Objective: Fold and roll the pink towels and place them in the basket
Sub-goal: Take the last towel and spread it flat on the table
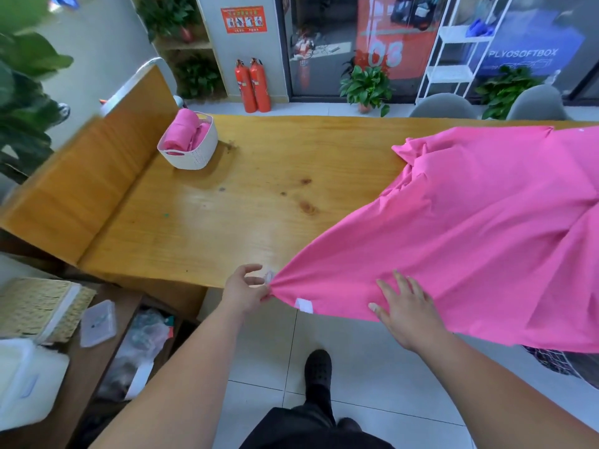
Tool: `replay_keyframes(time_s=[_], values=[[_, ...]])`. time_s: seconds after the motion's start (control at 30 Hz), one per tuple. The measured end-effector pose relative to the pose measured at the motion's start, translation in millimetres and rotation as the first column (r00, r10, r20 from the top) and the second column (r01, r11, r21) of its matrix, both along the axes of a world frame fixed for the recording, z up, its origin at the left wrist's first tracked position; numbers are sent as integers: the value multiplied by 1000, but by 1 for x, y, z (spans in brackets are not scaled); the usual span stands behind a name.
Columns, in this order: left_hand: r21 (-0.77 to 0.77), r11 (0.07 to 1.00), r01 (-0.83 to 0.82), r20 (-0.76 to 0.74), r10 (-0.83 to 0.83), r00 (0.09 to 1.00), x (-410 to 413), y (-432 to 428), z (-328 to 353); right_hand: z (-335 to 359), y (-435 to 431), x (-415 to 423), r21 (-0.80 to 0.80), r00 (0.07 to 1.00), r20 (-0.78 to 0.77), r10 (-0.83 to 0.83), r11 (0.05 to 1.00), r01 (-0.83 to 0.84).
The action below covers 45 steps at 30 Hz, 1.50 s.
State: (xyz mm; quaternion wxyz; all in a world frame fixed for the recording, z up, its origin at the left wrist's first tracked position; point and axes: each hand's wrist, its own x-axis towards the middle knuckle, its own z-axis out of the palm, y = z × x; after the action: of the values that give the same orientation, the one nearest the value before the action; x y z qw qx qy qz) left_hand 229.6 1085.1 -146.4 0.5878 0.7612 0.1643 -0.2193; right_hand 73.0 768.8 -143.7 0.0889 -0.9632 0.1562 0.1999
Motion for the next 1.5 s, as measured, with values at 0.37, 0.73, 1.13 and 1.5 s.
replay_keyframes(time_s=[0.37,0.73,1.13,1.5], values=[[830,422,365,74,-732,677,-21,-33,-2,-4,-8,-8,9,998,-64,28,1000,-27],[795,344,499,181,-920,346,21,-138,10,2,-32,37,-75,997,52,-65,995,69],[836,-14,548,19,-998,-54,138,-282,-9,-16,-72,113,10,981,48,-186,982,186],[937,83,338,-14,-961,277,240,-216,-41,-14,-81,167,-56,958,-14,-286,957,285]])
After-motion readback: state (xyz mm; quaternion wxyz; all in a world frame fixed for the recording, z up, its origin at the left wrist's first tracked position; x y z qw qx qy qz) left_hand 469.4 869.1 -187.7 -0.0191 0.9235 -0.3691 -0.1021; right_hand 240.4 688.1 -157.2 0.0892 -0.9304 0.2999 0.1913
